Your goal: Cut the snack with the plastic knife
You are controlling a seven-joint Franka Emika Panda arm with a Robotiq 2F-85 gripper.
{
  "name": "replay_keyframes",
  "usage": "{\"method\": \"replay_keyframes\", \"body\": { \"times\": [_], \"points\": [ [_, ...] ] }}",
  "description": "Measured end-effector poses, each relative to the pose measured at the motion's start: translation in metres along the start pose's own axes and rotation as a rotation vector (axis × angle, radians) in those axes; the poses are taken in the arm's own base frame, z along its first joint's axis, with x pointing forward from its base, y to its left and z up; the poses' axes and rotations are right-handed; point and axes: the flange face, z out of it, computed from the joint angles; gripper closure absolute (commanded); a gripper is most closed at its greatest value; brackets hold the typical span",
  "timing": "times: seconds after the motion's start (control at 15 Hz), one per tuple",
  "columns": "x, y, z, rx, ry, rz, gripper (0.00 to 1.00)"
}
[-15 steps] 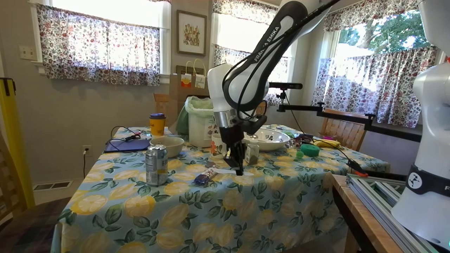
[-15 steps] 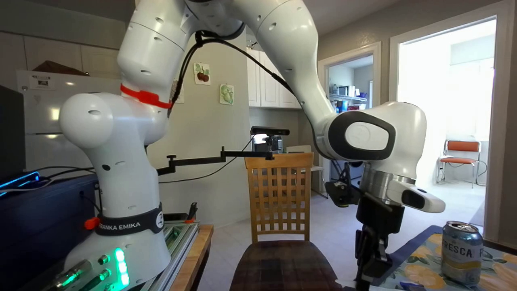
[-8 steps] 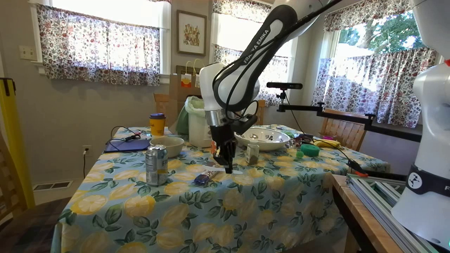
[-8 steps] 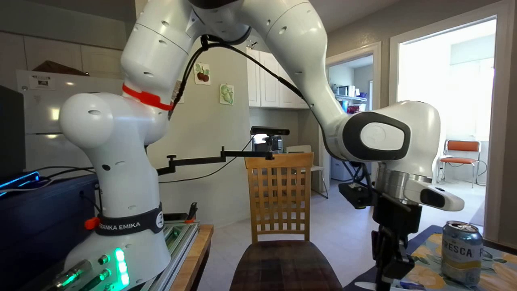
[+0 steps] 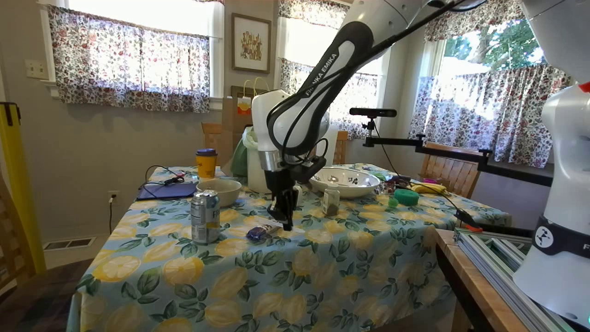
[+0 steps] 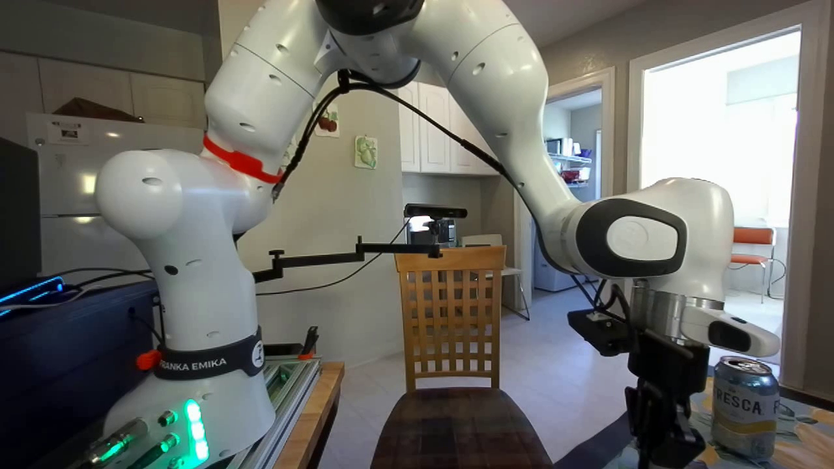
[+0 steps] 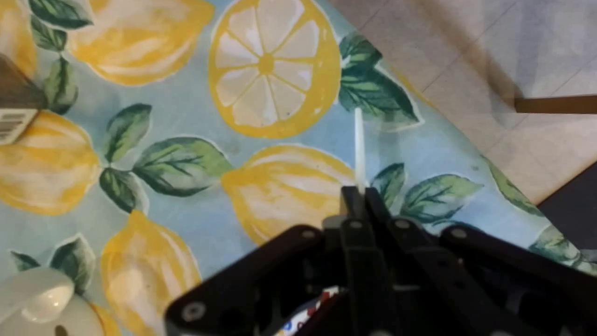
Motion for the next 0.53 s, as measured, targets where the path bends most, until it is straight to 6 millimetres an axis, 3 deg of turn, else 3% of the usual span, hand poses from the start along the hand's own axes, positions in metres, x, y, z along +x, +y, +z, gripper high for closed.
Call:
{"method": "replay_keyframes", "body": {
  "times": [0.53],
  "points": [
    [-0.0004,0.0003,0.0043,-0.002,-0.006,0.0,0.99]
  ]
}}
